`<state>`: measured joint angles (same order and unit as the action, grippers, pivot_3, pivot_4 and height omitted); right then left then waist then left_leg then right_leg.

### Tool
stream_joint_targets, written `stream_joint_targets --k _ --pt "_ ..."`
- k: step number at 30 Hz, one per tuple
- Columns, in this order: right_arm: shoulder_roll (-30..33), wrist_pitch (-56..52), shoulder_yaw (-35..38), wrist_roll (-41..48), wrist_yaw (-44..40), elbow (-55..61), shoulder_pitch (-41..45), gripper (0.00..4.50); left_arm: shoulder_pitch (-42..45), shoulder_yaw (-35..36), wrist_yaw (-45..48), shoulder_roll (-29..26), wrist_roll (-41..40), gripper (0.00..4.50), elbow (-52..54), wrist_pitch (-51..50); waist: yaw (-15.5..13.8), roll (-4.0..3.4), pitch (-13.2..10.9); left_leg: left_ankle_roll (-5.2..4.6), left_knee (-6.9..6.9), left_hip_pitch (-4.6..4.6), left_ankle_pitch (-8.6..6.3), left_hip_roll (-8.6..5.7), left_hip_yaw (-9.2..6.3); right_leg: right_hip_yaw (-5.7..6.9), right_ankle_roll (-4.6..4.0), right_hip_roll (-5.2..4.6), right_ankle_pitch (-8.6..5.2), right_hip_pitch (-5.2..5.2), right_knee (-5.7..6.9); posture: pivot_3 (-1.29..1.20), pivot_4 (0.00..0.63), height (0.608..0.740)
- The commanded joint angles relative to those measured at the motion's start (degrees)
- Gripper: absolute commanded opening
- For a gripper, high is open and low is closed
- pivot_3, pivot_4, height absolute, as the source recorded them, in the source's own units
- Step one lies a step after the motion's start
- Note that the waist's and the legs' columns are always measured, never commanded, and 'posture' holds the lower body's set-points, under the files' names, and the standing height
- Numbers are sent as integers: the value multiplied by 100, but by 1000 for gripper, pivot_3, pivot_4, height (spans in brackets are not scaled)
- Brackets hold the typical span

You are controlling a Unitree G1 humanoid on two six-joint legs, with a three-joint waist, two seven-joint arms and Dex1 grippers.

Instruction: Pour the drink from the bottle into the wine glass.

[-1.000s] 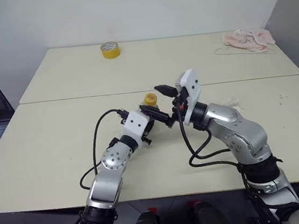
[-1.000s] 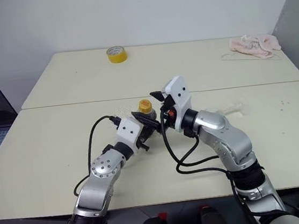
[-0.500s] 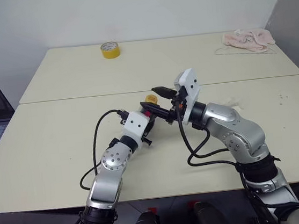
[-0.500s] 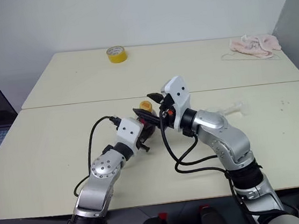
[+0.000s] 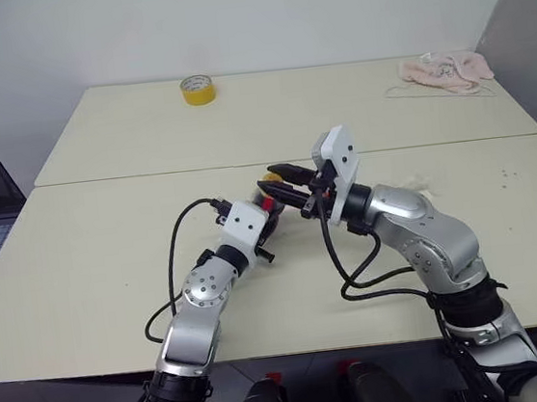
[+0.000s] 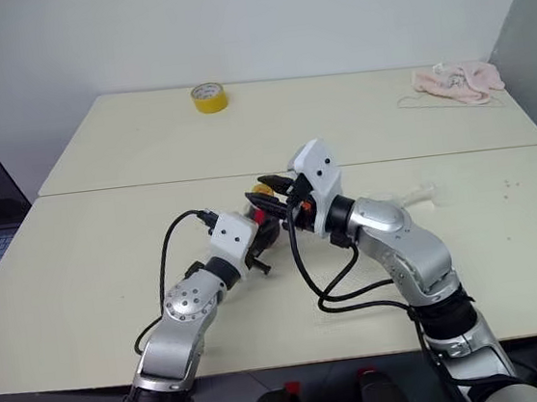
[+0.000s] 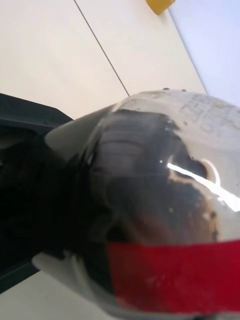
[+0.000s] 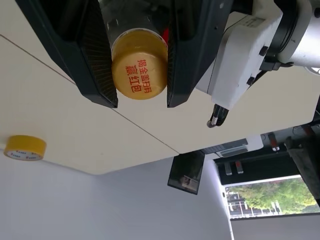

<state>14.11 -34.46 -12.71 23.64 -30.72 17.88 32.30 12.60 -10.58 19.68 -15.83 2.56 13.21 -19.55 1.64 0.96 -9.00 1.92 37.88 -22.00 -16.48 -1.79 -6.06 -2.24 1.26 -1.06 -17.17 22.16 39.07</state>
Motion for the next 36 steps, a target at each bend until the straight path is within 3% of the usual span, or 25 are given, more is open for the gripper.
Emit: stream_joint_targets --k 1,11,20,21,28,36 --pt "325 411 -99 -157 -512 240 67 1202 241 332 632 -256 -601 898 620 -12 2 -1 -1 0 0 0 0 0 0 0 0 0 0 0 0 0 150 740" --pt "1156 1606 -15 8 -2354 13 362 1202 446 688 2534 -1449 -2047 793 836 -457 7 -4 -6 -1 -1 1 -1 1 -1 3 0 0 0 -2 -4 0 150 740" --pt "1244 1441 -7 458 -2815 171 295 1202 177 621 2356 -1294 -2180 778 1070 -631 3 -4 -7 -2 0 0 -1 2 -2 1 0 0 0 -2 -5 0 150 740" --pt "1201 1416 -3 458 -2727 177 247 1929 138 611 2224 -1211 -2115 773 1093 -626 1 -4 -7 -2 0 0 -1 2 -3 2 0 0 0 -2 -4 0 150 740" --pt "672 949 152 294 -1462 413 -24 4263 -62 570 990 -623 -1379 763 1075 -310 0 -4 -7 -1 0 0 -1 4 -4 2 0 0 0 0 -1 0 150 740" --pt "-70 368 271 285 -210 484 -7 4300 -260 239 -61 -174 -357 760 1005 37 -3 -4 -6 3 -1 0 2 2 0 -2 0 0 0 1 -2 0 150 740"
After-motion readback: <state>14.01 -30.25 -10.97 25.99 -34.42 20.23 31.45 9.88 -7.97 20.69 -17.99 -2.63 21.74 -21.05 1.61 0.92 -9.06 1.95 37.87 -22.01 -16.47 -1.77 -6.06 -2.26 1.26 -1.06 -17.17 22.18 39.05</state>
